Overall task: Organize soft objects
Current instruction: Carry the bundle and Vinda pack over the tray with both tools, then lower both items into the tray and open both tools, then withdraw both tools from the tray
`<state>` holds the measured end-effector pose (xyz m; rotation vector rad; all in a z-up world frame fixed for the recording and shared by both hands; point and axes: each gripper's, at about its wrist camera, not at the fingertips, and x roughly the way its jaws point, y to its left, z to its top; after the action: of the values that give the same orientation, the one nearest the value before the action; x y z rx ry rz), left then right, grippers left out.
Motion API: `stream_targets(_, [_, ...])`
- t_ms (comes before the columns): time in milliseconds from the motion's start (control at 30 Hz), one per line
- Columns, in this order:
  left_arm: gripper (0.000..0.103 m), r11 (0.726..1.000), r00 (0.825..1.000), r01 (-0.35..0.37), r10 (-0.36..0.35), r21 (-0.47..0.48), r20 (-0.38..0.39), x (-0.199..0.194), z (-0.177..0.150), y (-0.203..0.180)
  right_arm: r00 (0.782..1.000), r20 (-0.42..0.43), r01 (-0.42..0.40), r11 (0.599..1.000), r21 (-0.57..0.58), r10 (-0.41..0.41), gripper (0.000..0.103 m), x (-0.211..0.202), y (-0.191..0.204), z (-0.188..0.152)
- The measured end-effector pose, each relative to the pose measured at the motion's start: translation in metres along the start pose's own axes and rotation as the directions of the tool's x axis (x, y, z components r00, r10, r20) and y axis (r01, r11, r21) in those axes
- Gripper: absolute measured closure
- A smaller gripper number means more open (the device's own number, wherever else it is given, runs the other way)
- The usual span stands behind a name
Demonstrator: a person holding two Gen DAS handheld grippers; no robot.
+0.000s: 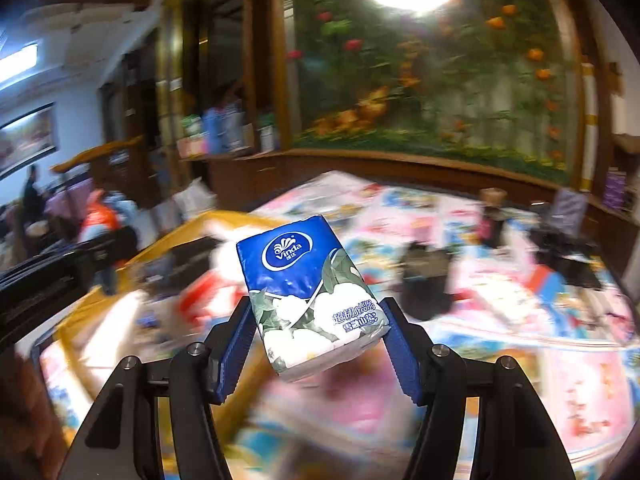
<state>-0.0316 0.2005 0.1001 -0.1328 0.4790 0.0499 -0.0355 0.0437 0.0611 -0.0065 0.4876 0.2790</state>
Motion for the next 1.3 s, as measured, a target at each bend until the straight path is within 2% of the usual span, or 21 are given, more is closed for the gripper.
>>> stream_targets(100, [0.066,0.999,0.999,-0.025,0.023,-0.033,-0.045,0.005,-0.007,0.022,0.993,-0.057,-0.106,0.994,0.009,0.106,0.036,0.013,0.022,-0.002])
stream_targets(233, [0.066,0.998,0.993,-0.031,0.025,-0.055,-0.113,0.018,-0.016,0.038,0.972,-0.146,-0.180,0.983,0.022,0.181,0.035,0.036,0.041,-0.006])
stream_targets(367, [0.065,0.997,0.988,-0.032,0.021,-0.074,-0.152,0.027,-0.020,0.045,0.961,-0.200,-0.200,0.980,-0.021,0.192,0.035,0.049,0.057,-0.014])
stream_targets(433, [0.058,0.997,0.987,-0.036,0.025,-0.068,-0.161,0.029,-0.021,0.048,0.963,-0.188,-0.203,0.979,-0.038,0.192,0.035,0.050,0.058,-0.014])
stream_targets(500, [0.040,0.997,0.985,-0.046,0.035,-0.064,-0.167,0.031,-0.023,0.048,0.964,-0.172,-0.212,0.976,-0.042,0.202,0.032,0.050,0.055,-0.013])
stream_targets(533, [0.038,0.997,0.984,-0.044,0.033,-0.063,-0.173,0.032,-0.023,0.048,0.964,-0.167,-0.218,0.975,-0.050,0.207,0.031,0.049,0.056,-0.014])
stream_targets(700, [0.037,0.996,0.987,-0.053,0.042,-0.067,-0.156,0.023,-0.018,0.049,0.959,-0.148,-0.254,0.965,-0.067,0.242,0.031,0.033,0.049,-0.010])
stream_targets(800, [0.037,0.997,0.990,-0.045,0.036,-0.065,-0.137,0.016,-0.014,0.046,0.947,-0.100,-0.307,0.952,-0.005,0.305,0.031,0.017,0.031,-0.003])
stream_targets(900, [0.036,0.998,0.992,-0.028,0.022,-0.051,-0.121,0.010,-0.011,0.034,0.944,-0.053,-0.320,0.945,0.071,0.324,0.031,0.006,0.003,0.002])
stream_targets(1067, [0.036,0.998,0.992,0.057,-0.056,0.009,-0.117,0.000,-0.011,-0.006,0.971,-0.014,-0.230,0.949,0.216,0.238,0.031,-0.008,-0.070,0.005])
stream_targets(1167, [0.036,0.985,0.982,0.149,-0.138,0.083,-0.125,-0.008,-0.016,-0.051,0.993,-0.023,-0.103,0.938,0.331,0.118,0.031,-0.013,-0.129,0.005])
stream_targets(1233, [0.034,0.965,0.968,0.223,-0.203,0.136,-0.151,-0.009,-0.022,-0.084,0.998,-0.066,0.010,0.904,0.428,0.020,0.031,-0.014,-0.174,0.000])
stream_targets(1300, [0.033,0.938,0.943,0.301,-0.266,0.173,-0.198,-0.007,-0.029,-0.117,0.992,-0.122,0.095,0.845,0.527,-0.035,0.031,-0.013,-0.217,-0.008])
